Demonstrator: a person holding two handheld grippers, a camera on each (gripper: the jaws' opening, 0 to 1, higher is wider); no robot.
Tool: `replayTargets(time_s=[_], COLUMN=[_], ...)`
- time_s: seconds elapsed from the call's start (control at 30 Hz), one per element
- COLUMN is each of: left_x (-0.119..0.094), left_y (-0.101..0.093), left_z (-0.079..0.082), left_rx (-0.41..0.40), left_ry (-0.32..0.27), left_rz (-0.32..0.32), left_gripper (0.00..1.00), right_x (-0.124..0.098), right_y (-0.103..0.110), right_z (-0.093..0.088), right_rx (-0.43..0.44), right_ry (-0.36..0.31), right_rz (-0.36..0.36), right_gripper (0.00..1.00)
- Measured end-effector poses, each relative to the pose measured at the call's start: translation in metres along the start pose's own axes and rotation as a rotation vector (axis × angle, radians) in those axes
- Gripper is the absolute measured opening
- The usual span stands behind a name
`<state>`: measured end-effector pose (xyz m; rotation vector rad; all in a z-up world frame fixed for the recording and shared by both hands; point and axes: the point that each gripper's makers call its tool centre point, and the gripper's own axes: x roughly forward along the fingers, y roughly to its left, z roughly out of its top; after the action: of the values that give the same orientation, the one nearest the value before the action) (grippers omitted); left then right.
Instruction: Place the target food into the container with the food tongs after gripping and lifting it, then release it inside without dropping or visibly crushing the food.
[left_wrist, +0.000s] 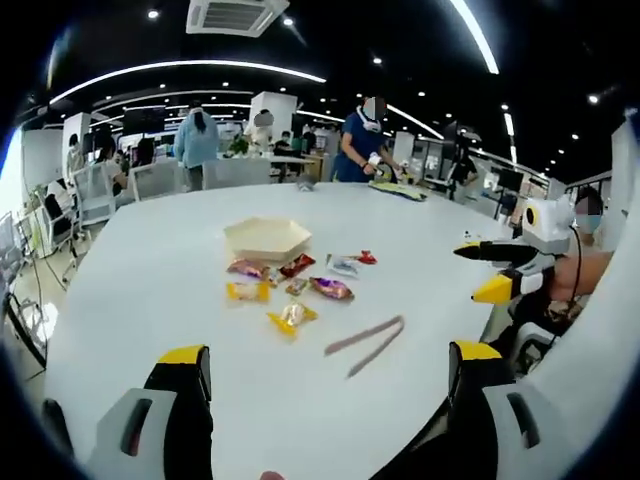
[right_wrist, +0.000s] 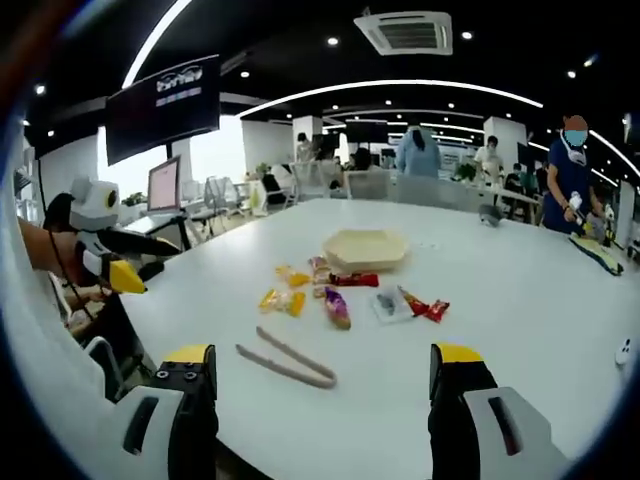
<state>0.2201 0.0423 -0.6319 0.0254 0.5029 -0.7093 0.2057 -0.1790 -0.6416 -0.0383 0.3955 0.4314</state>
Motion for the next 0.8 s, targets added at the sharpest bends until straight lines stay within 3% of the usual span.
replayTargets(time_s=[0.07, 0.27, 0.6, 0.8], left_x=[0.005, 0.019, 0.03, 0.039], left_y=[-0.003, -0.013, -0.013, -0.012], left_z=[0.004, 0.011, 0.02, 0.018], left_rx=[-0.013, -0.028, -0.017, 0.013], left_ry=[-0.005, -0.006, -0.02, -0.005], left_rz=[0.03, 0.08, 0.039, -0.009], left_gripper=[0.99, 0.99, 0.99, 0.99], right_x=[0.004, 0.009, 0.016, 0.016], right_y=[-0.006, -0.022, -0.019, -0.016], right_z=[-0.006, -0.007, 0.001, -0.005], right_rx=[0.011, 0.091, 0.063, 0.078], right_ry=[0.037, 0.025, 0.02, 0.044], right_rz=[0.023, 0.016, 0.025, 0.007], right_gripper=[0.88, 0.88, 0.87, 0.87])
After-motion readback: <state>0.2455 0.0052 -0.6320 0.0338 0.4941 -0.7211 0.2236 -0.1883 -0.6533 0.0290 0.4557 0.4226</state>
